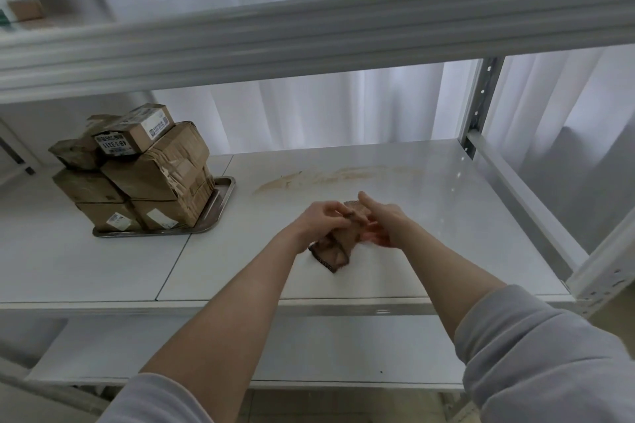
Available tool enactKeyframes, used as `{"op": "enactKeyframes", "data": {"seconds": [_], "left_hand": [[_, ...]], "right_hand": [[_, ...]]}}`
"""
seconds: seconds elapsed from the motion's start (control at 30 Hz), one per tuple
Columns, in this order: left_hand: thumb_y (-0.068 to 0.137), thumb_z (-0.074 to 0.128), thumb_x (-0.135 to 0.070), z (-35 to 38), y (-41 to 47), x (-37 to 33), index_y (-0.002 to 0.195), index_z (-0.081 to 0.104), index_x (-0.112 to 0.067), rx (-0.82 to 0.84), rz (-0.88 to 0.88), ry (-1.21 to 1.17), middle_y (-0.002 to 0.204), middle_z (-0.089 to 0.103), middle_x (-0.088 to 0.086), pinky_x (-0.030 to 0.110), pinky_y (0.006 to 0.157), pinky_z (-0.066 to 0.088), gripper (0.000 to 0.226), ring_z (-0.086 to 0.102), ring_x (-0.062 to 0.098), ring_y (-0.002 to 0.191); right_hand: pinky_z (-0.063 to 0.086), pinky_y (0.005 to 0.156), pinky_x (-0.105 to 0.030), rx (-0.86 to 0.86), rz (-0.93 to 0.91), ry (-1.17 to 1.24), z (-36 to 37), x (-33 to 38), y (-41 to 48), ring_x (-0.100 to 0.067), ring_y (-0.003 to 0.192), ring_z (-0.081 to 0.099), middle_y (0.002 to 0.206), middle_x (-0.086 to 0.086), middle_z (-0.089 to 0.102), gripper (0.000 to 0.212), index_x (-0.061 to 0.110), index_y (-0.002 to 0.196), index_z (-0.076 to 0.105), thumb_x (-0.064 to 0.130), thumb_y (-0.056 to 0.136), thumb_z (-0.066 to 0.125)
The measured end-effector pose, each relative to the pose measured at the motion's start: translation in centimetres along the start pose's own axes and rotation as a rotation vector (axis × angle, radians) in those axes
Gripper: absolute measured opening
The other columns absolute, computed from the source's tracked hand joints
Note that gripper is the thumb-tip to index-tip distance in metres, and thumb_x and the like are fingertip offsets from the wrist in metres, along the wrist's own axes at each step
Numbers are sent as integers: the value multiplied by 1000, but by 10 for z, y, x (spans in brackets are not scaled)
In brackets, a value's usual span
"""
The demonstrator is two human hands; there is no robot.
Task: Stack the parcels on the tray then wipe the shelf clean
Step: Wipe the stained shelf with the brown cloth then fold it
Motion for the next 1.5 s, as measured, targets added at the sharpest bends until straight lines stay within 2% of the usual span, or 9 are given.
{"op": "enactKeyframes", "data": {"seconds": [0.17, 0.3, 0.4, 0.63, 0.83, 1.0, 1.13, 1.27, 1.5], "left_hand": [[86, 51, 4, 16, 0, 9, 111, 68, -7, 102, -62, -6, 105, 70, 10, 24, 81, 57, 32, 65, 16, 88], [85, 58, -5, -17, 11, 18, 130, 53, -17, -206, -78, 160, 120, 61, 10, 35, 93, 51, 47, 58, 21, 101], [84, 65, -12, -7, 13, 4, 144, 36, -27, -155, 11, 117, 121, 44, -1, 32, 94, 44, 68, 46, 15, 112], [89, 53, -12, -15, 14, -23, 82, 64, -15, -225, 7, -146, 74, 57, 2, 26, 64, 43, 13, 52, 16, 71], [97, 45, -15, -16, 10, -38, 95, 63, -16, -187, -27, -324, 83, 59, 7, 31, 67, 48, 19, 56, 20, 73], [99, 42, -14, -21, 4, -41, 103, 63, -15, -203, 28, -353, 96, 63, 12, 31, 72, 53, 21, 61, 20, 78], [101, 40, -22, -22, -1, -43, 93, 64, -21, -146, 25, -367, 94, 65, 7, 31, 73, 53, 25, 62, 19, 81], [102, 40, -29, -34, -1, -37, 106, 61, -15, -187, -22, -331, 94, 63, 6, 36, 81, 52, 26, 61, 22, 87], [82, 69, -32, -74, -5, -4, 136, 44, -12, -285, -176, -40, 123, 58, 11, 33, 83, 51, 63, 60, 24, 101]], "right_hand": [[55, 70, -36, -114, 37, -73, -4, -9, 6, -27, 75, 62, 79, -14, 60, 6, 1, 85, 61, 1, 80, 65], [53, 63, -31, 29, -39, 139, -10, 7, -4, -22, 70, 64, 83, -12, 68, 14, 2, 98, 63, 13, 89, 61], [54, 64, -33, 203, -96, 196, -4, 25, -15, -26, 65, 66, 81, -17, 70, 18, 1, 95, 62, 17, 88, 57], [53, 65, -28, 94, -155, 228, -26, 39, -23, -19, 78, 66, 95, -9, 70, 36, 6, 111, 69, 26, 81, 74], [35, 100, -37, 47, -170, -53, -30, 30, -26, -27, 132, 41, 142, -9, 45, 70, 10, 143, 41, 31, 84, 73], [33, 108, -43, 116, -116, -326, -16, 16, -28, -30, 140, 32, 153, -11, 32, 70, 14, 151, 29, 2, 89, 59], [39, 94, -33, 183, -186, -337, 12, 12, -33, -27, 127, 46, 139, -9, 46, 63, 13, 145, 38, -6, 87, 53], [45, 66, -26, 134, -189, -233, 18, 14, -29, -19, 70, 54, 77, -9, 58, 14, 6, 79, 61, -5, 84, 53], [47, 88, -39, 47, -123, 65, 3, 28, -28, -18, 75, 57, 84, -7, 64, 20, 7, 105, 66, 12, 87, 61]]}}
Point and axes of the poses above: each hand's wrist, its own y-axis towards the middle knuckle, its own z-axis out of the palm, x = y × z, the point moved 6 cm from there along y, towards the middle knuckle
